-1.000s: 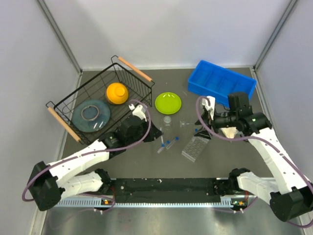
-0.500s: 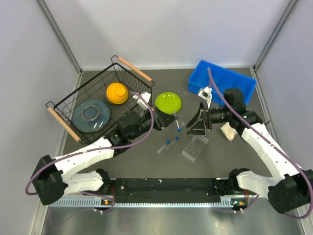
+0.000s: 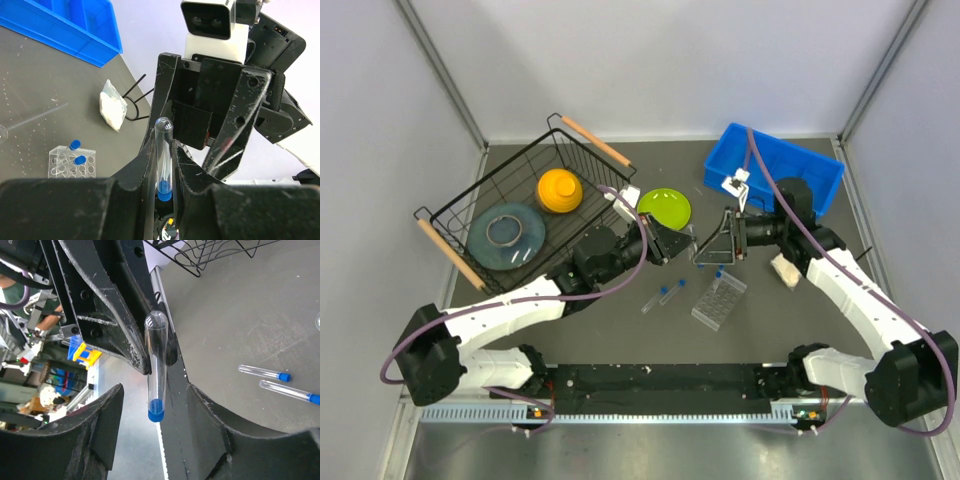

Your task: Organize the chemistry lab equipment

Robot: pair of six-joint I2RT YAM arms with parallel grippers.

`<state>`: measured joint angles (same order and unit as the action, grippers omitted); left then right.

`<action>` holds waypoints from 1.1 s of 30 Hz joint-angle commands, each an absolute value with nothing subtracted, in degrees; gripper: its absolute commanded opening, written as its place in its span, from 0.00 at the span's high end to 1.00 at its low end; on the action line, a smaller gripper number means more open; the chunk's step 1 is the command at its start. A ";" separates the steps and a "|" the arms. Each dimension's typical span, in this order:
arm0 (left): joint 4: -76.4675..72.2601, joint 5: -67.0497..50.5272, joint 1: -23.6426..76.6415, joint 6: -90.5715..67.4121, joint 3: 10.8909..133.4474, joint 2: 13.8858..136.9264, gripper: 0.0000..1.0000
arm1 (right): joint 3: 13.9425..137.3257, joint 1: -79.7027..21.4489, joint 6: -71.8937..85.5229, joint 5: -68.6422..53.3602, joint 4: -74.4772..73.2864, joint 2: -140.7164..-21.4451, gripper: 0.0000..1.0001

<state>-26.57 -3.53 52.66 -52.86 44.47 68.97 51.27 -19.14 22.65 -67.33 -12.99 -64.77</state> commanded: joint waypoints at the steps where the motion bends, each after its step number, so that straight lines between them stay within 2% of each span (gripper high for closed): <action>1: -30.32 -2.64 53.09 -53.17 46.93 69.34 1.00 | 51.06 -20.13 26.37 -67.50 -7.56 -65.92 0.58; 6: -30.15 -2.55 53.17 -52.91 46.58 69.17 1.00 | 51.07 -20.48 26.11 -67.76 -7.21 -66.45 0.86; 9: -28.92 -1.85 53.17 -52.38 46.50 68.47 0.91 | 50.98 -20.48 24.62 -68.03 -8.34 -65.92 0.94; 10: -28.57 -1.58 53.17 -51.69 46.32 68.12 0.78 | 50.98 -20.39 23.74 -67.77 -9.13 -65.57 0.94; 13: -27.77 -0.71 53.17 -48.62 45.00 66.10 0.58 | 51.50 -20.39 18.82 -67.15 -13.26 -64.69 0.95; 14: -26.82 -1.40 52.74 -47.47 44.56 64.79 0.45 | 52.03 -20.48 15.33 -66.97 -14.84 -64.51 0.95; 17: -18.33 -4.21 51.07 -41.94 45.00 61.10 0.29 | 53.08 -20.48 6.12 -65.83 -22.04 -63.72 0.95; 20: -11.01 -6.15 49.75 -35.26 45.79 57.05 0.19 | 54.75 -20.56 -6.82 -61.27 -31.62 -63.54 0.95; 26: -2.90 -18.26 49.22 -17.07 42.02 49.32 0.16 | 59.14 -26.26 -28.35 -46.77 -48.31 -64.16 0.94; 27: -3.60 -22.89 49.31 -12.27 39.31 48.18 0.02 | 59.50 -27.15 -30.04 -45.71 -49.64 -64.42 0.94; 33: -8.61 -26.54 53.34 5.32 31.56 41.14 0.01 | 61.87 -32.07 -37.00 -50.35 -57.29 -66.27 0.94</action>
